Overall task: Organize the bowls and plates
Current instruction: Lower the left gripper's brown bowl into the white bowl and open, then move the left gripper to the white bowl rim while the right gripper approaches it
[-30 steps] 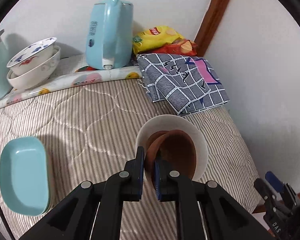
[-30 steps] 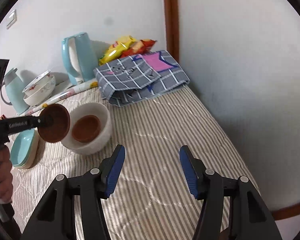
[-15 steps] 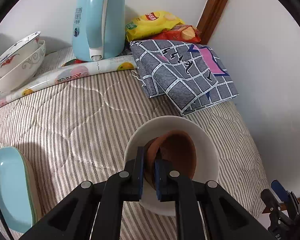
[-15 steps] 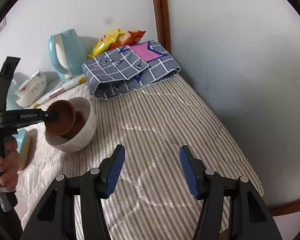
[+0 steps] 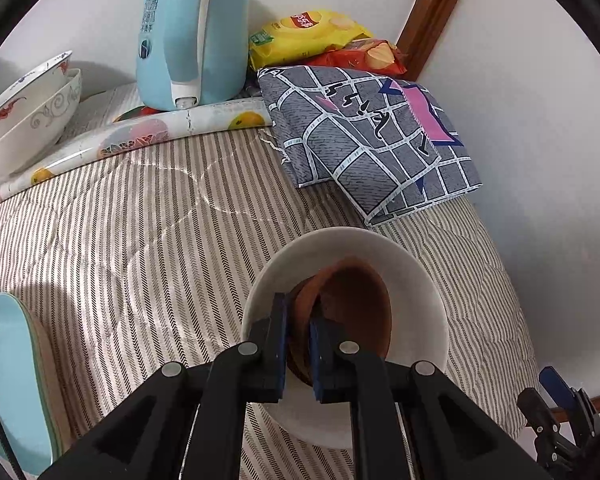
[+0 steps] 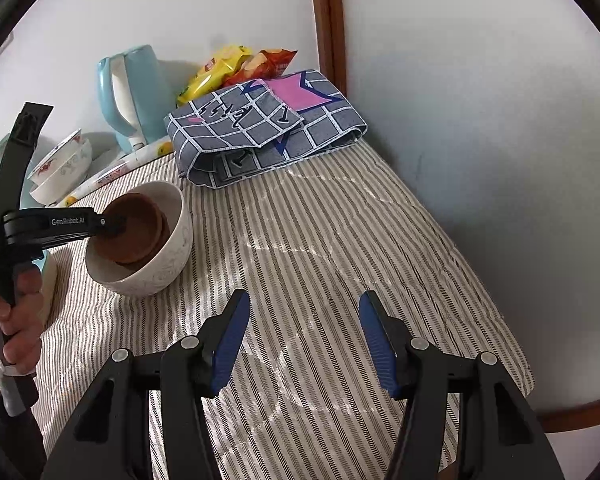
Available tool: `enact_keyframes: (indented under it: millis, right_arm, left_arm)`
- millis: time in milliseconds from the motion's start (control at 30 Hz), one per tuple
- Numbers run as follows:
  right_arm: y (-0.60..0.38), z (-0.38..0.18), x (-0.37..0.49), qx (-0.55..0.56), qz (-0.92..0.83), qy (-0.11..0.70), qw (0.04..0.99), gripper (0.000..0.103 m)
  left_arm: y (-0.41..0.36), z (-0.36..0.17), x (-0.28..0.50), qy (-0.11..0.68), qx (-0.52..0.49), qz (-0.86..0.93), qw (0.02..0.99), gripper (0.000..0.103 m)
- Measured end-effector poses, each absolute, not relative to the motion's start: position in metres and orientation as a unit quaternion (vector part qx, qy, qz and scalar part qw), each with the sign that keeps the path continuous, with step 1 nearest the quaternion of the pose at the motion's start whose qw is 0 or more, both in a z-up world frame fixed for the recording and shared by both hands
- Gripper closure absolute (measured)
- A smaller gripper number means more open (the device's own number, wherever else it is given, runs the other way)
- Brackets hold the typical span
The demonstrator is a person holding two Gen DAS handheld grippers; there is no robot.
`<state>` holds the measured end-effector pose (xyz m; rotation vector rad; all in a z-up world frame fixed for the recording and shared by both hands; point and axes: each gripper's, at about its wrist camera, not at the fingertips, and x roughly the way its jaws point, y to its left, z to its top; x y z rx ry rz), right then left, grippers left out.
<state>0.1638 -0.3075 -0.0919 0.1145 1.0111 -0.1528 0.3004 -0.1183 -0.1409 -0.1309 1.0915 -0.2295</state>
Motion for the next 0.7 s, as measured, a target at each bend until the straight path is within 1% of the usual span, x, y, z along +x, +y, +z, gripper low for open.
enact_keyframes:
  millis: [100, 267, 533, 600, 700]
  right_arm:
    - [-0.305, -0.091, 0.164, 0.051, -0.070, 0.484, 0.871, 0.047]
    - [-0.300, -0.092, 0.164, 0.049, -0.066, 0.487, 0.870, 0.047]
    - [-0.289, -0.089, 0.164, 0.044, -0.059, 0.487, 0.870, 0.047]
    - [-0.286, -0.087, 0.165, 0.043, -0.056, 0.486, 0.871, 0.047]
    - [-0.283, -0.084, 0.166, 0.043, -0.052, 0.483, 0.873, 0.047]
  left_arm:
    - [-0.117, -0.143, 0.301, 0.521, -0.068, -0.110, 0.844, 0.093]
    - [-0.119, -0.144, 0.297, 0.523, -0.061, -0.117, 0.842, 0.089]
    - [-0.124, -0.137, 0.287, 0.522, -0.047, -0.131, 0.841, 0.075]
    - [-0.123, -0.132, 0.283, 0.517, -0.042, -0.127, 0.845, 0.072]
    - [-0.120, -0.123, 0.279, 0.509, -0.044, -0.126, 0.850, 0.072]
